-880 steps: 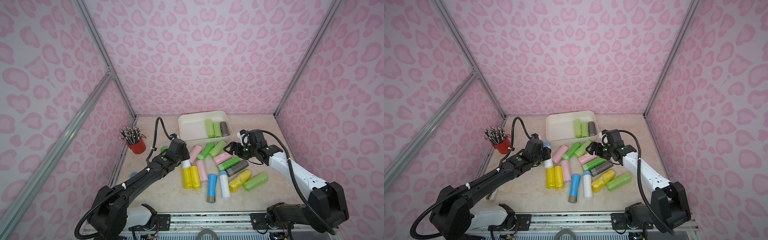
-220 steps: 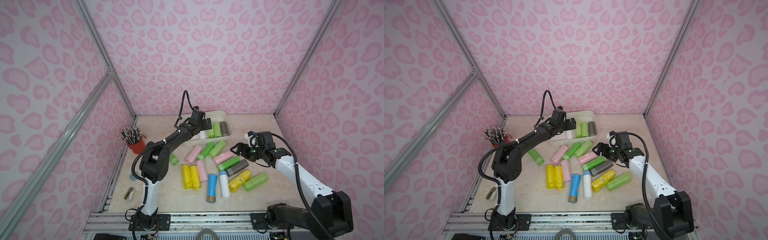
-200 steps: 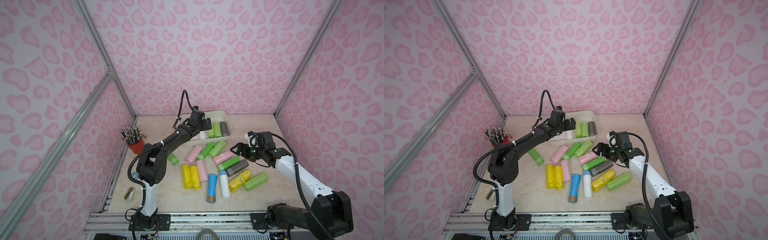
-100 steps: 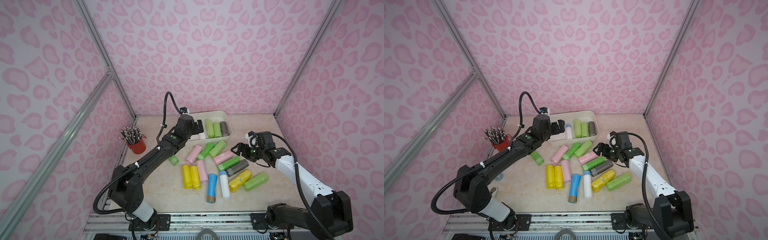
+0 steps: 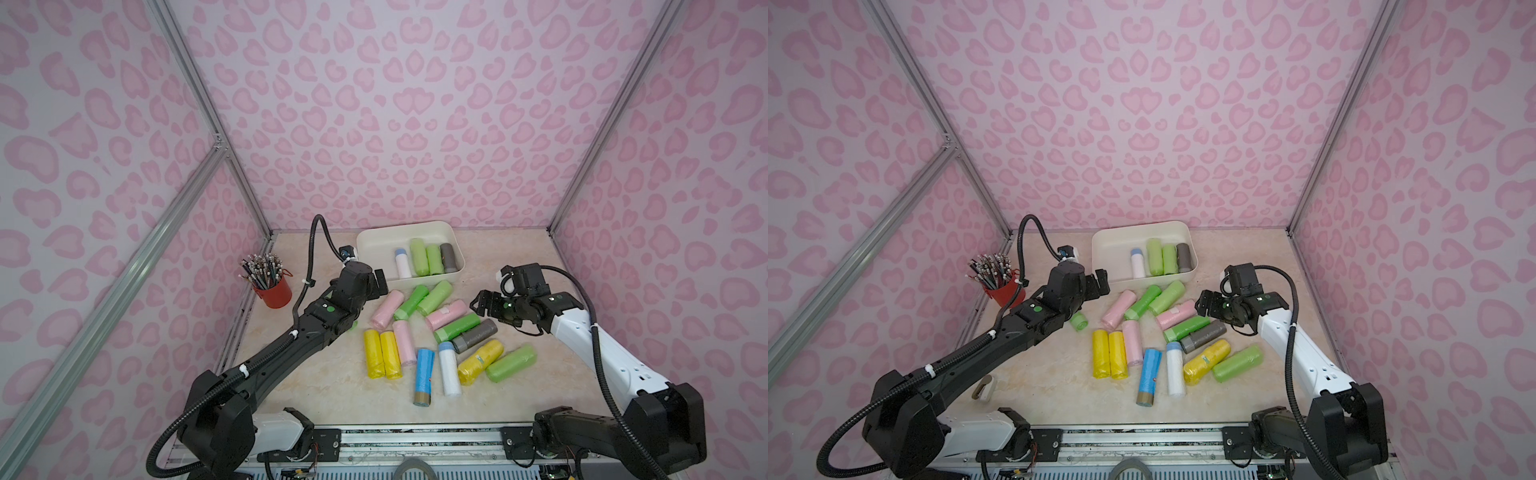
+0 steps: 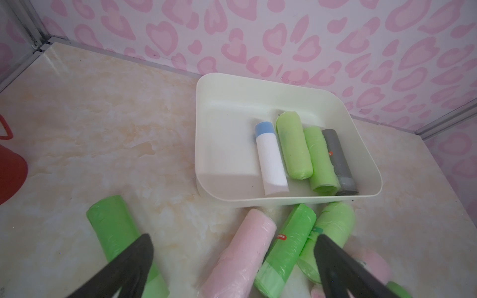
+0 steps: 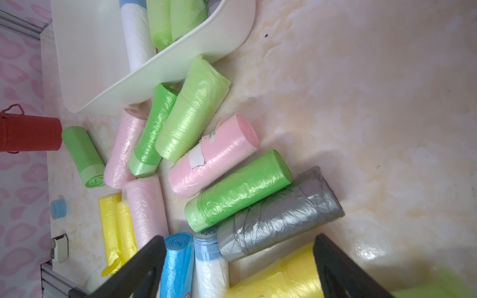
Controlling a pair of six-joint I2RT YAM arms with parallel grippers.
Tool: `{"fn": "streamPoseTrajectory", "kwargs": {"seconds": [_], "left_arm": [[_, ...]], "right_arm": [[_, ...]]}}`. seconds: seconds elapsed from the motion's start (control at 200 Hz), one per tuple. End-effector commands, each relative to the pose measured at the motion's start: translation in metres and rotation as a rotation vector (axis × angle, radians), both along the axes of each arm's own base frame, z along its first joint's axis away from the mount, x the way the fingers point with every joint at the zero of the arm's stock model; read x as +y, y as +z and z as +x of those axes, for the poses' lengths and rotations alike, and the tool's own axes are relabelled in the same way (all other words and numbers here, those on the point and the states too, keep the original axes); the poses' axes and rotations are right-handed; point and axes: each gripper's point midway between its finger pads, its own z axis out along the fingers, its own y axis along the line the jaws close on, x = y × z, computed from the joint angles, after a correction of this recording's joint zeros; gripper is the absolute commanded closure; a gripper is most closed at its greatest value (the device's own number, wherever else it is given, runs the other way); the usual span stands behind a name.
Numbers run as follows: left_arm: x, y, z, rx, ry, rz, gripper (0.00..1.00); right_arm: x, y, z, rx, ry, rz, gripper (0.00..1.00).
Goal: Put the roll of trash bags into the storage box
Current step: Place the roll of trash bags in the storage box, then pick up the roll of trash bags from the center of the board.
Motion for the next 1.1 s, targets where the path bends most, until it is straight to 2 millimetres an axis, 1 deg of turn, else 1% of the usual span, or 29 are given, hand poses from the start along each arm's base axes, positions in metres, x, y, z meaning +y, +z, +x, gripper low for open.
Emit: {"fn": "streamPoseTrajectory", "kwargs": {"seconds": [0.0, 0.08, 0.225, 0.315, 0.655, 0.805, 0.906, 0.976, 1.096], "left_arm": [[0.005, -0.004, -0.01, 0.018, 0.005, 0.009, 0.01], [0.004, -0.007, -0.018, 0.032, -0.014, -0.001, 0.0], [-0.004, -0.014, -0.035, 0.04, -0.079, -0.02, 0.0], [-0.003, -0.019, -0.042, 0.043, -0.096, -0.032, 0.0], [-0.01, -0.021, -0.069, 0.004, -0.213, -0.131, 0.0], [-0.017, -0.023, -0.078, 0.004, -0.27, -0.173, 0.01], [-0.024, -0.023, -0.082, 0.002, -0.31, -0.201, 0.0], [-0.03, -0.021, -0.086, 0.001, -0.353, -0.217, 0.0], [-0.044, -0.017, -0.088, -0.005, -0.425, -0.235, 0.0]], "right_arm": [[-0.01, -0.01, -0.008, 0.04, -0.014, -0.057, 0.09], [-0.015, -0.012, -0.013, 0.054, -0.026, -0.074, 0.09], [-0.022, -0.021, -0.024, 0.09, -0.049, -0.091, 0.09], [-0.025, -0.026, -0.032, 0.12, -0.066, -0.085, 0.09], [-0.041, -0.038, -0.06, 0.187, -0.149, -0.066, 0.09], [-0.046, -0.048, -0.068, 0.224, -0.188, -0.05, 0.09], [-0.052, -0.054, -0.072, 0.24, -0.229, -0.048, 0.08], [-0.056, -0.056, -0.075, 0.247, -0.261, -0.045, 0.05], [-0.069, -0.058, -0.079, 0.258, -0.334, -0.054, 0.04]]}}
